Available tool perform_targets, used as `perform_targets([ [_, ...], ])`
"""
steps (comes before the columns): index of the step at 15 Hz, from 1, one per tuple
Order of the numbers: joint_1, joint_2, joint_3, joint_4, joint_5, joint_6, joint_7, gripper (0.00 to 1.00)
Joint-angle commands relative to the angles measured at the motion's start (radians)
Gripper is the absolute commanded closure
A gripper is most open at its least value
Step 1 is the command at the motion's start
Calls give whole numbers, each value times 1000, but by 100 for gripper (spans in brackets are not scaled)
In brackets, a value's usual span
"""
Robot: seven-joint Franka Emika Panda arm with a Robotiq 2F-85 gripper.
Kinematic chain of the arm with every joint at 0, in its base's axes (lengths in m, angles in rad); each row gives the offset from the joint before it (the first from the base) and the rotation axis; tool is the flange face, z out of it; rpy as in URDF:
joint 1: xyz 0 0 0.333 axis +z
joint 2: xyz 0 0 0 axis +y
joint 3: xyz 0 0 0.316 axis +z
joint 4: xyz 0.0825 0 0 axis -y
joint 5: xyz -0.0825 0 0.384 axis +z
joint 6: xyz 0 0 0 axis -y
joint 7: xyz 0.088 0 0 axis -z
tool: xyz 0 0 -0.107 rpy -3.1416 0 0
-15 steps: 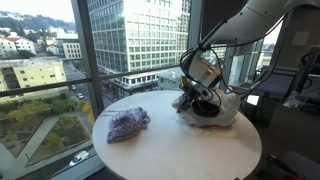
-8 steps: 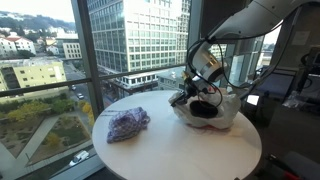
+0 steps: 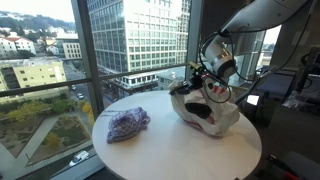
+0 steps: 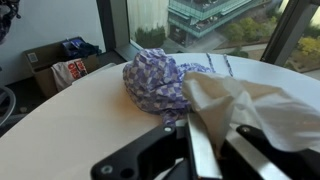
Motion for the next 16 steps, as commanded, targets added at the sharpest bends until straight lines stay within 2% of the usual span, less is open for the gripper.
perform_targets([
  [1,71,-123,-98,-65,20,-104,-35,98],
  [4,105,-171,-143,-84,1,-127,-47,98],
  [10,162,-107,-158,-63,-46,-196,-42,98],
  [11,171,-94,-157,-60,-57,-205,-44,94],
  [12,177,-84,-157,-56,-68,-229,-47,73],
  [13,189,-78,-159,-56,-88,-223,-37,68],
  [16,223,-91,-169,-69,-197,-187,55,45],
])
